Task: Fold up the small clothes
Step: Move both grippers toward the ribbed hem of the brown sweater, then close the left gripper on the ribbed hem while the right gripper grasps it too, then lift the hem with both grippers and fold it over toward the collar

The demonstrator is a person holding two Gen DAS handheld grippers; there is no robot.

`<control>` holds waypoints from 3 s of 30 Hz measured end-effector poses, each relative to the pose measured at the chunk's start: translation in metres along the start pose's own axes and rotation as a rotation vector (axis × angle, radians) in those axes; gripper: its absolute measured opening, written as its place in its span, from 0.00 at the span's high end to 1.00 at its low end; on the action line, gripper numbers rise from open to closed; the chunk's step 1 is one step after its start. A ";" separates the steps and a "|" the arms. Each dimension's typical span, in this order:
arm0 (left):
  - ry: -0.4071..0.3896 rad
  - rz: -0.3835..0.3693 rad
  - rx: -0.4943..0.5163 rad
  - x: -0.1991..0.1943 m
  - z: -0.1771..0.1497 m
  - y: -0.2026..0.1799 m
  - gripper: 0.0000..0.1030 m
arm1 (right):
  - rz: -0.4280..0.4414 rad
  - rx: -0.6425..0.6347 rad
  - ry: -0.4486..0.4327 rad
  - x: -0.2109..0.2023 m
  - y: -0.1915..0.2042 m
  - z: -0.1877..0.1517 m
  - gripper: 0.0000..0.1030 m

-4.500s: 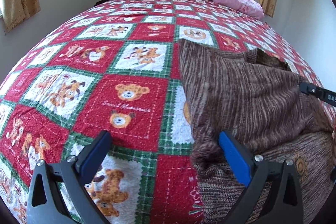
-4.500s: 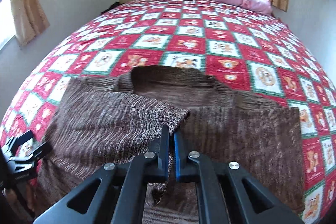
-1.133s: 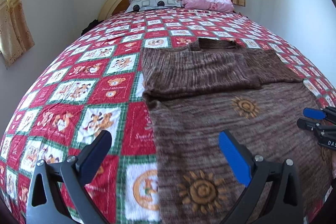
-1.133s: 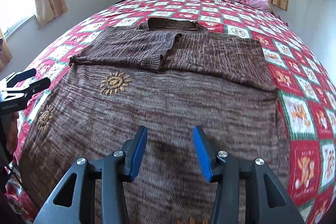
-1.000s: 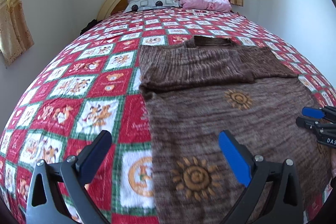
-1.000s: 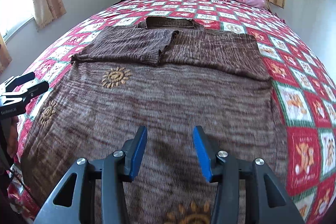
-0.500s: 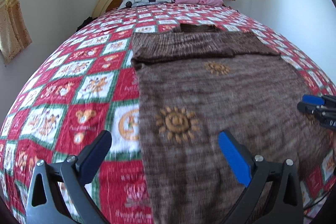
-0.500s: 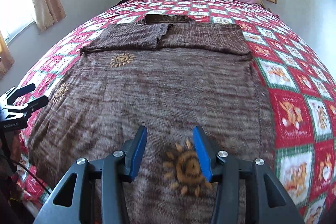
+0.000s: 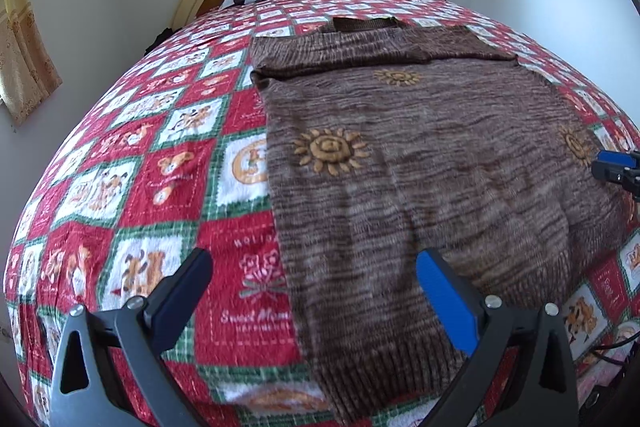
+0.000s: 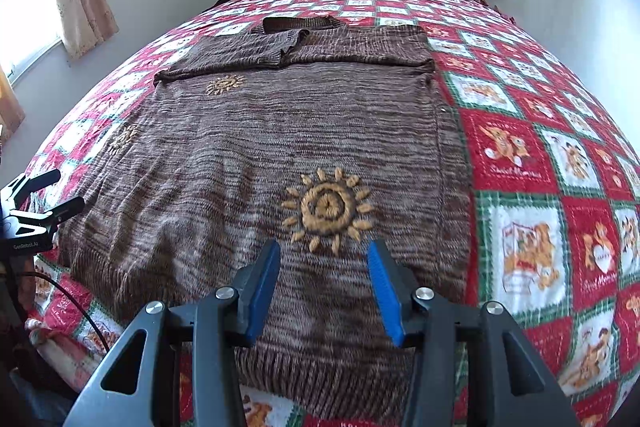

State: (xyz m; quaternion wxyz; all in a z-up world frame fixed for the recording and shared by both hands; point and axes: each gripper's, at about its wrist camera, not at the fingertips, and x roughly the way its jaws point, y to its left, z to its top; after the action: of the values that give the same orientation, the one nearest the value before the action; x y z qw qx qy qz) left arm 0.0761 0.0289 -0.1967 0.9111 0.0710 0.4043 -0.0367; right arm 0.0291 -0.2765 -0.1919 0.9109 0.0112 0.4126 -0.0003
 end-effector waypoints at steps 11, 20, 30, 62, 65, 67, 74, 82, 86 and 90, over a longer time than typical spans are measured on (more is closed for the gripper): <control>0.029 -0.041 0.013 -0.001 -0.014 -0.010 0.00 | -0.003 -0.026 0.011 -0.002 0.009 -0.019 0.54; 0.040 -0.076 -0.015 -0.002 -0.021 -0.009 0.00 | -0.012 -0.032 0.008 -0.017 0.002 -0.040 0.54; 0.057 -0.141 -0.050 -0.006 -0.035 0.001 0.00 | -0.010 0.013 -0.007 -0.028 -0.015 -0.047 0.54; 0.139 -0.394 -0.193 -0.008 -0.056 0.016 0.91 | 0.079 0.172 -0.006 -0.037 -0.063 -0.069 0.54; 0.144 -0.398 -0.198 -0.005 -0.056 0.017 0.91 | 0.078 0.172 0.009 -0.033 -0.063 -0.070 0.54; 0.148 -0.404 -0.206 -0.003 -0.057 0.019 0.91 | 0.082 0.168 0.023 -0.029 -0.062 -0.072 0.54; 0.147 -0.419 -0.204 0.002 -0.060 0.018 0.92 | 0.094 0.166 0.031 -0.022 -0.057 -0.077 0.79; 0.031 -0.474 -0.223 -0.026 -0.047 0.034 0.92 | 0.300 0.251 -0.063 -0.050 -0.076 -0.069 0.94; -0.007 -0.549 -0.289 -0.036 -0.035 0.051 0.93 | 0.390 0.323 -0.122 -0.063 -0.085 -0.062 0.94; -0.040 -0.564 -0.281 -0.045 -0.019 0.052 0.93 | 0.436 0.341 -0.160 -0.074 -0.083 -0.046 0.95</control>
State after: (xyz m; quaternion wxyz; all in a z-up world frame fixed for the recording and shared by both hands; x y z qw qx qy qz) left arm 0.0386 0.0837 -0.1707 0.8736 -0.1714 0.3913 -0.2329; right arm -0.0548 -0.3588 -0.1686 0.9040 0.2528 0.3213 0.1253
